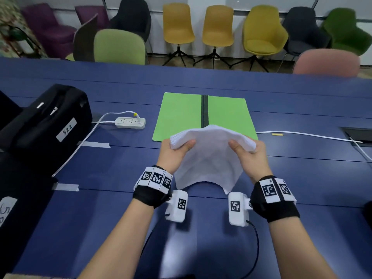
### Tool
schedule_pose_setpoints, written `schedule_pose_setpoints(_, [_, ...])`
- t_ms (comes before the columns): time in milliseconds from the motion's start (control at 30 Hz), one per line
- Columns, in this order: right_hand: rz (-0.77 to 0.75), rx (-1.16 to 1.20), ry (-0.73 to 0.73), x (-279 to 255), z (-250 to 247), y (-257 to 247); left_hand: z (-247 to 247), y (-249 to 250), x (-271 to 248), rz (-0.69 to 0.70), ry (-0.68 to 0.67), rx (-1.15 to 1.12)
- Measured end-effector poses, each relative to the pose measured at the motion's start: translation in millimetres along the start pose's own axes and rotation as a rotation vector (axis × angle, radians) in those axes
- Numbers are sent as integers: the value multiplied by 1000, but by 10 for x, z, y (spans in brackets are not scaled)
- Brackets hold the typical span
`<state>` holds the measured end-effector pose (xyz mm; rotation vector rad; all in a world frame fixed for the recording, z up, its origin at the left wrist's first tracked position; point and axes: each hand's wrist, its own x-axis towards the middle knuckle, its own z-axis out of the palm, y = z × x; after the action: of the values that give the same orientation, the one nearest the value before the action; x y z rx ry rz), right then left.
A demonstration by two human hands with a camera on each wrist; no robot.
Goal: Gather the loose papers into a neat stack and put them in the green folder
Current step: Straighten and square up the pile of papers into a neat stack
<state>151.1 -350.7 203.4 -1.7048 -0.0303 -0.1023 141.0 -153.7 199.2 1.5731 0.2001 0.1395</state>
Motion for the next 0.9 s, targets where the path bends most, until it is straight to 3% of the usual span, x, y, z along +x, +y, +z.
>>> schedule_pose_setpoints(67, [-110, 27, -20, -36, -15, -115, -86, 71, -7, 67, 3, -17])
schedule_pose_setpoints(133, [-128, 42, -38, -112, -36, -113, -162, 53, -37, 68, -20, -23])
schedule_pose_setpoints(300, [196, 44, -30, -276, 51, 357, -211, -360, -89, -166, -125, 96])
schedule_pose_setpoints(433, [371, 121, 114, -299, 108, 628, -190, -492, -71, -180, -99, 116])
schedule_pose_setpoints(567, [261, 116, 155, -283, 39, 508, -183, -428, -148, -85, -70, 0])
schedule_pose_setpoints(667, [268, 157, 181, -312, -14, 573, -176, -497, -194, -50, -91, 3])
schedule_pose_setpoints(767, [350, 129, 114, -407, 41, 734, -136, -697, -216, -144, -131, 71])
schedule_pose_setpoints(900, [334, 115, 75, -464, 81, 817, -95, -769, -179, -188, -120, 105])
